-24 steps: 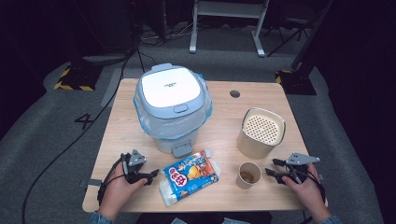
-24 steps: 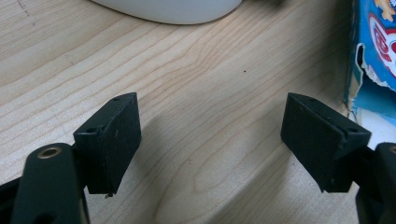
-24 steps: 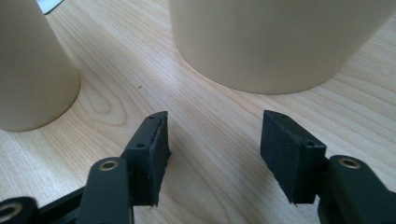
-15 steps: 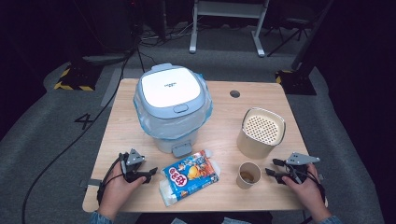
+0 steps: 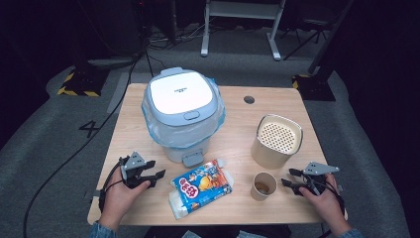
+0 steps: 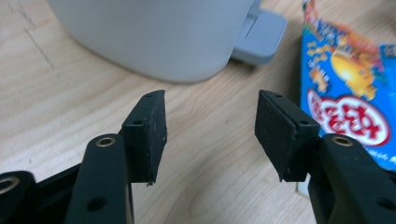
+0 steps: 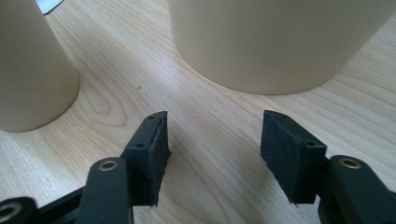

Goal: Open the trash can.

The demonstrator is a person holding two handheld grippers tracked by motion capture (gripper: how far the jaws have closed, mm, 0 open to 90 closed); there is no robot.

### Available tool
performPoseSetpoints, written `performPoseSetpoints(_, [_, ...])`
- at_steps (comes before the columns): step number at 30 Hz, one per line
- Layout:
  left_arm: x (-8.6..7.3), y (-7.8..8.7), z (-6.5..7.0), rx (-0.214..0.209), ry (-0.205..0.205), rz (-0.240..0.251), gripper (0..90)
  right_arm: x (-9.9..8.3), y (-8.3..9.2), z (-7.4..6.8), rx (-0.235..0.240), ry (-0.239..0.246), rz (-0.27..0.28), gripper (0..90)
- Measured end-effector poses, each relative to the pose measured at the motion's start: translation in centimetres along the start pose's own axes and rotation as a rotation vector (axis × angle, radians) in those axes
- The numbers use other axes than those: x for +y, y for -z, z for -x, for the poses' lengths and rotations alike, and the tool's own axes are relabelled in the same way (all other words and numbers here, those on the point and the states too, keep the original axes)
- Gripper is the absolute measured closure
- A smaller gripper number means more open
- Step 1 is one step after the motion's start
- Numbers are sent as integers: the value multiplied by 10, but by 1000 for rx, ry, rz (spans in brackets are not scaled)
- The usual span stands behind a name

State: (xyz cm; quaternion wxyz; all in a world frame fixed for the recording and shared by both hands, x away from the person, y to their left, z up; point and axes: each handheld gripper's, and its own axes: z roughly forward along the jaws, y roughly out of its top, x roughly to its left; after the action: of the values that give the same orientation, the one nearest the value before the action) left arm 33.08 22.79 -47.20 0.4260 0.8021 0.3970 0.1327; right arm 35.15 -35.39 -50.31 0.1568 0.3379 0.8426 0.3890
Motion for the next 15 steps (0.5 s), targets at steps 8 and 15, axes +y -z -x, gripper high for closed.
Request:
performPoseSetpoints(8, [20,18,-4,-17,-4,77,445,0,0,0,-1,1,0,422])
performPoseSetpoints(15, [42,40,-2,-25,-38,134,452,0,0,0,-2,1,0,422])
